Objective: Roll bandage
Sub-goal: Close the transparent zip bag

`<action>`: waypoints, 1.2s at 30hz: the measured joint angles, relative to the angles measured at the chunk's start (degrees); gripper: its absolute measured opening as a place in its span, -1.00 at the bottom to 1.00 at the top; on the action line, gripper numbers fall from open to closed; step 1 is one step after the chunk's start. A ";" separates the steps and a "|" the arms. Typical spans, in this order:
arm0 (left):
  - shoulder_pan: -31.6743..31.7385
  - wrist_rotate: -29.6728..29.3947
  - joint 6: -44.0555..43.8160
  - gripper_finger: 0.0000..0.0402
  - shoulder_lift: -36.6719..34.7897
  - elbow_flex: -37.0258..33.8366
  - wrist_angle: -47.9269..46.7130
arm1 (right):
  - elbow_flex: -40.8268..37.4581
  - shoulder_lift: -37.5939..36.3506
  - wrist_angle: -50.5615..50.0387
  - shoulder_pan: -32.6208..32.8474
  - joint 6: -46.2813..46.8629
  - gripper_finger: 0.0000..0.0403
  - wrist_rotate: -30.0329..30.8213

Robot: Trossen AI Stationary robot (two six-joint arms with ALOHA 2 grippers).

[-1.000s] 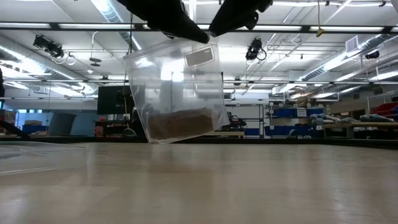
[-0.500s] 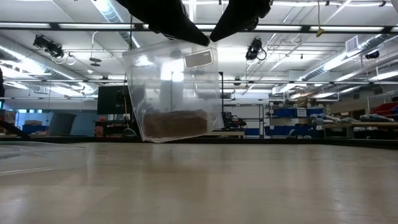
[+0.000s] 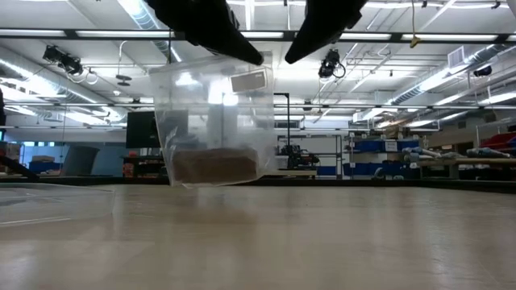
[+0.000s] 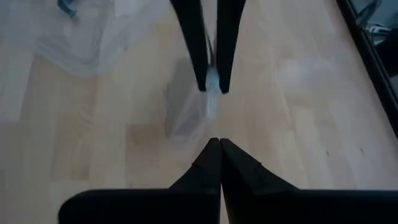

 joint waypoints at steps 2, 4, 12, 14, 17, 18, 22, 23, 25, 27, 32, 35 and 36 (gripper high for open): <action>0.00 0.01 -0.10 -0.96 0.00 0.01 -0.14 | 0.05 0.01 0.24 0.00 0.27 -1.00 -0.10; 0.02 -0.02 -0.10 -0.96 0.00 0.00 0.26 | 0.05 0.02 0.73 0.01 0.32 -1.00 -0.45; -0.38 -0.02 0.22 -0.96 -1.01 -0.02 1.40 | -0.67 0.00 2.28 2.65 5.38 -0.72 -0.15; -0.87 -0.02 0.23 -0.97 -1.90 -0.02 1.54 | -3.39 -0.03 4.89 4.41 6.14 -0.67 3.43; -1.20 0.20 0.59 -0.97 -2.27 -0.02 1.60 | -9.13 -0.26 10.67 6.07 7.90 -0.71 6.47; -1.27 0.31 0.58 -0.97 -2.26 -0.03 1.52 | -11.43 -0.63 14.59 6.39 8.56 -0.74 7.30; -1.49 3.15 0.16 -0.98 -2.08 -1.36 4.94 | -20.67 -1.59 33.93 7.44 8.54 -0.84 8.87; -1.51 4.11 0.16 -0.98 -2.08 -2.57 6.87 | -22.67 -1.65 38.19 7.79 8.44 -0.85 9.09; -1.57 5.47 0.12 -0.98 -2.40 -5.08 9.26 | -26.37 -1.98 46.53 8.42 8.06 -0.86 9.50; -1.57 6.05 -0.04 -0.98 -2.63 -6.65 12.10 | -29.45 -2.08 54.40 8.81 7.87 -0.86 9.98; -2.24 6.25 -0.06 -0.99 -2.64 -8.61 12.90 | -32.35 -2.06 64.16 8.90 6.40 -0.69 8.28; -2.90 6.37 0.07 -0.98 -2.71 -8.59 13.73 | -31.81 -2.04 63.92 8.64 5.23 -0.51 8.57; -3.07 6.37 0.30 -0.98 -2.71 -8.58 13.86 | -31.63 -2.04 64.37 8.43 4.74 -0.45 8.64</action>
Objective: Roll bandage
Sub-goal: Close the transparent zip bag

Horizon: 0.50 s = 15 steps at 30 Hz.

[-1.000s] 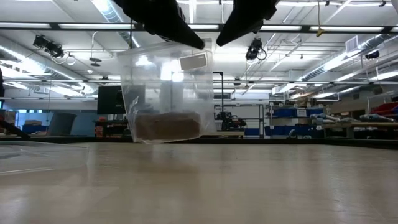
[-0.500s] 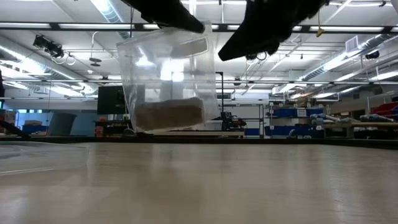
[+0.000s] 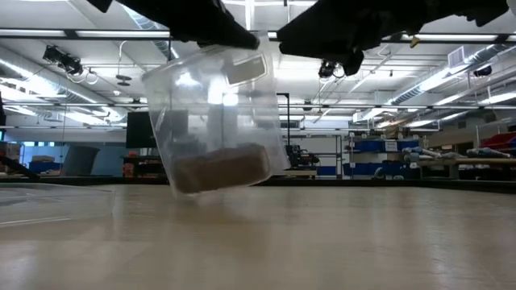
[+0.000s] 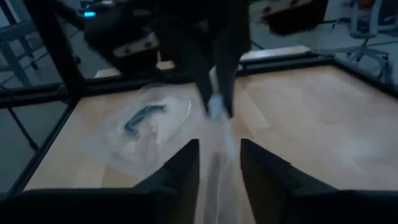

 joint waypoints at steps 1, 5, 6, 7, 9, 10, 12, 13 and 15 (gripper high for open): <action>-0.23 0.00 0.39 -0.98 0.02 0.00 0.15 | 0.23 0.00 0.36 -0.25 -0.52 -0.40 0.07; -0.60 0.00 0.80 -0.98 0.01 0.00 0.83 | 0.62 0.00 0.46 -1.12 -1.02 -0.23 0.04; -0.62 0.00 0.80 -0.98 0.02 0.00 0.80 | 0.62 0.00 0.52 -1.29 -1.04 -0.21 -0.40; -0.62 -0.01 0.76 -0.98 0.02 0.00 0.82 | 0.59 0.00 0.81 -1.41 -1.03 -0.21 -0.91; -0.62 -0.16 0.73 -0.98 0.02 0.00 0.98 | 0.62 0.21 1.96 -1.52 -1.13 -0.22 -1.92; -0.62 -0.26 0.73 -0.98 0.02 0.00 1.04 | 0.62 0.26 2.07 -1.50 -1.53 -0.23 -2.07; -0.62 -0.37 0.73 -0.98 0.02 0.00 1.68 | 0.62 0.28 2.20 -1.49 -2.12 -0.29 -2.27; -0.62 -0.39 0.71 -0.98 0.02 0.00 2.38 | 0.62 0.28 2.28 -1.46 -2.36 -0.32 -2.29; -0.60 -0.39 0.70 -0.98 0.02 0.02 3.38 | 0.62 0.28 2.68 -1.53 -2.63 -0.39 -2.28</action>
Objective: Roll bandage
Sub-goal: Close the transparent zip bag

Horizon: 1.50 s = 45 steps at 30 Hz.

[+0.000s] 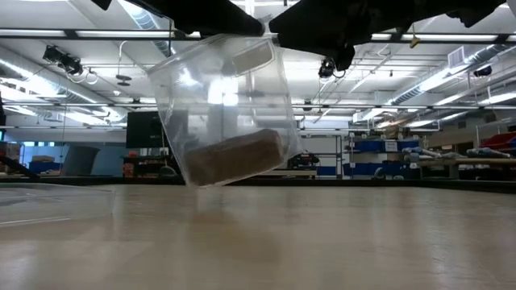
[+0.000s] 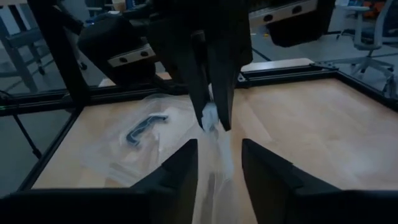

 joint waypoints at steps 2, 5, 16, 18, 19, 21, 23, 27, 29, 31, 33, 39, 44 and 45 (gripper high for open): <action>0.02 0.02 0.00 -0.98 0.00 0.00 0.25 | 0.00 0.00 0.40 -0.08 -0.89 -0.47 0.00; 0.02 0.02 -0.01 -0.98 0.00 0.00 0.44 | 0.00 0.00 0.46 -0.35 -1.41 -0.62 0.00; 0.04 -0.19 -2.98 -0.96 0.00 0.00 0.69 | 0.00 0.02 1.14 -0.87 -3.85 -0.99 -0.72; 0.04 -0.64 -3.44 -0.93 0.00 0.00 0.75 | 0.00 0.02 1.15 -0.85 -3.87 -0.99 -0.72; 0.04 -0.72 -3.94 -0.90 0.00 0.00 0.91 | 0.00 0.02 1.19 -0.87 -3.89 -0.99 -0.72; 0.04 -0.74 -4.12 -0.84 0.02 0.00 1.60 | 0.00 0.02 1.30 -0.87 -3.89 -0.99 -0.74; 0.04 -0.61 -4.11 -0.80 0.02 0.00 2.54 | 0.00 0.02 1.44 -0.87 -3.89 -0.99 -0.72; 0.06 -0.47 -4.14 -0.77 0.02 0.00 3.13 | 0.00 0.02 1.39 -0.89 -3.91 -1.00 -0.78; 0.04 -0.44 -4.28 -0.77 0.02 0.00 3.13 | 0.00 0.02 1.36 -0.89 -3.92 -1.00 -0.80; 0.05 -0.44 -4.50 -0.80 0.02 0.00 2.90 | 0.00 0.02 1.28 -0.89 -3.92 -1.00 -0.81; 0.07 -0.73 -4.50 -0.87 0.02 0.02 2.70 | 0.00 0.02 1.17 -0.89 -3.92 -1.00 -0.78; 0.22 -3.34 -4.34 -0.96 0.02 0.17 -0.29 | 0.00 0.11 0.86 -0.71 -4.51 -1.00 0.38; 0.22 -4.29 -4.52 -0.98 0.08 0.11 -3.78 | 0.04 0.09 1.36 0.35 -5.51 -1.00 1.80; 0.22 -4.32 -4.53 -0.98 0.08 0.11 -3.78 | 0.04 0.09 1.31 0.51 -5.51 -1.00 1.93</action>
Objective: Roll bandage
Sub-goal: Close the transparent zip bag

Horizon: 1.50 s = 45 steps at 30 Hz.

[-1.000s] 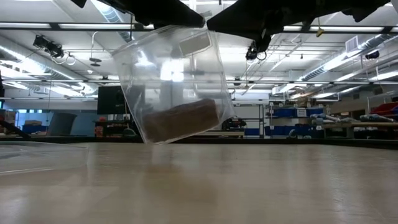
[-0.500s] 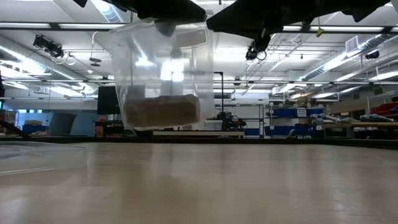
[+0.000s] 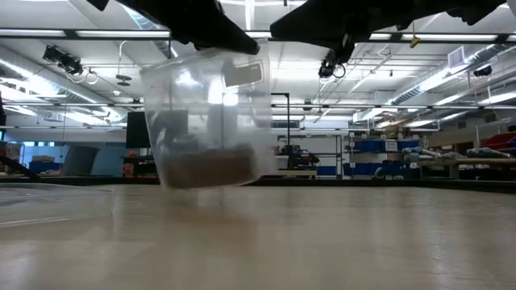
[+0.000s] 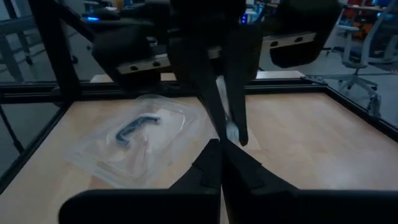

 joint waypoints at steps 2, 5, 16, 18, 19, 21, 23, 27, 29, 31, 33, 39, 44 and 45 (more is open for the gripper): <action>0.00 -0.25 -0.01 -0.99 -0.04 0.00 -0.05 | 0.00 0.00 -0.06 0.17 0.00 -1.00 0.15; 0.00 -0.25 0.00 -0.99 -0.04 0.00 0.04 | 0.00 0.00 -0.10 0.17 0.31 -1.00 0.23; -0.17 0.63 0.31 -0.99 -0.04 -0.02 1.39 | 0.00 -0.02 0.20 -0.54 2.98 -0.46 -0.22; -0.17 0.61 0.34 -0.99 -0.04 -0.02 1.78 | 0.00 -0.02 0.27 -1.20 3.22 -0.41 -1.88; -0.17 0.61 0.34 -0.99 -0.04 -0.02 1.79 | 0.00 -0.02 0.29 -1.55 3.24 -0.40 -2.71; -0.17 0.61 0.38 -0.99 -0.04 -0.02 1.88 | 0.00 -0.02 0.36 -2.23 3.25 -0.41 -3.51; -0.17 0.61 0.38 -0.99 -0.04 -0.02 2.30 | 0.00 -0.02 0.29 -2.69 3.26 -0.47 -3.86; -0.17 0.60 0.40 -0.99 -0.04 -0.02 3.08 | 0.00 -0.02 0.32 -3.28 2.24 -0.79 -5.38; -0.17 0.56 0.40 -0.99 -0.06 -0.04 3.04 | 0.00 -0.04 0.34 -3.32 0.79 -0.94 -5.16; -0.15 0.56 0.40 -0.99 -0.06 -0.04 3.11 | -0.02 -0.04 0.45 -3.29 0.39 -0.97 -4.69; -0.15 0.48 0.40 -0.99 -0.08 -0.04 3.17 | -0.02 -0.04 0.43 -3.31 0.16 -0.99 -4.67; -0.13 0.01 0.26 -0.99 -0.08 -0.05 3.06 | -0.02 -0.04 0.36 -2.32 -1.43 -0.99 -1.84; -0.15 -0.32 -1.11 -0.99 -0.10 0.04 1.22 | -0.01 -0.04 -0.27 -1.36 -1.75 -1.00 0.50; -0.16 -0.34 -1.18 -0.99 -0.12 -0.04 0.19 | -0.04 -0.04 -0.48 -1.29 -1.75 -1.00 1.10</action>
